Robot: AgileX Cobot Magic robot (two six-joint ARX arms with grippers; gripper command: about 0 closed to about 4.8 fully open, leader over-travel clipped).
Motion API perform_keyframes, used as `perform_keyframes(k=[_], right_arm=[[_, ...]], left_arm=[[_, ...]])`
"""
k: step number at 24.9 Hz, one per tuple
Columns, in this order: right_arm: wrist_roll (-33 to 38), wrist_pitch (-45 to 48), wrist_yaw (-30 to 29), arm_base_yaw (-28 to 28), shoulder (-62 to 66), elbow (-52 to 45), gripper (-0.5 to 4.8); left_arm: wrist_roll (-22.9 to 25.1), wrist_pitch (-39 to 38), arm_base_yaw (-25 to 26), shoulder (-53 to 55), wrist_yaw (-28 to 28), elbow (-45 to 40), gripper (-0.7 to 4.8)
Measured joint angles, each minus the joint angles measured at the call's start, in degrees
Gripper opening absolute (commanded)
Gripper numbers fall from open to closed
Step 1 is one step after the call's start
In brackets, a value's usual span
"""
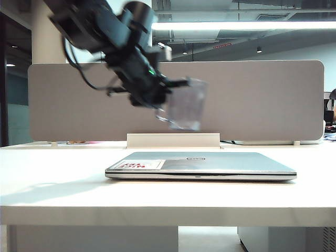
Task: Pick up the water cup and place it on the left side of the laptop.
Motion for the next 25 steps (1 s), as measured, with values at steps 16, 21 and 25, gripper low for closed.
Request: perform_keyframes(k=[16, 21, 25], right_arm=[[0.0, -1.5, 0.0, 0.0, 0.0, 0.0, -0.01], [0.0, -1.5, 0.0, 0.0, 0.0, 0.0, -0.01], [0.0, -1.5, 0.0, 0.0, 0.0, 0.0, -0.01]], left_arm=[[7.7, -9.4, 17.8, -7.7, 17.8, -4.2, -0.06], [8.8, -0.9, 20.9, -7.8, 21.6, -11.4, -0.06], [5.4, 7.7, 23.2, -7.8, 22.4, -17.7, -0.06]])
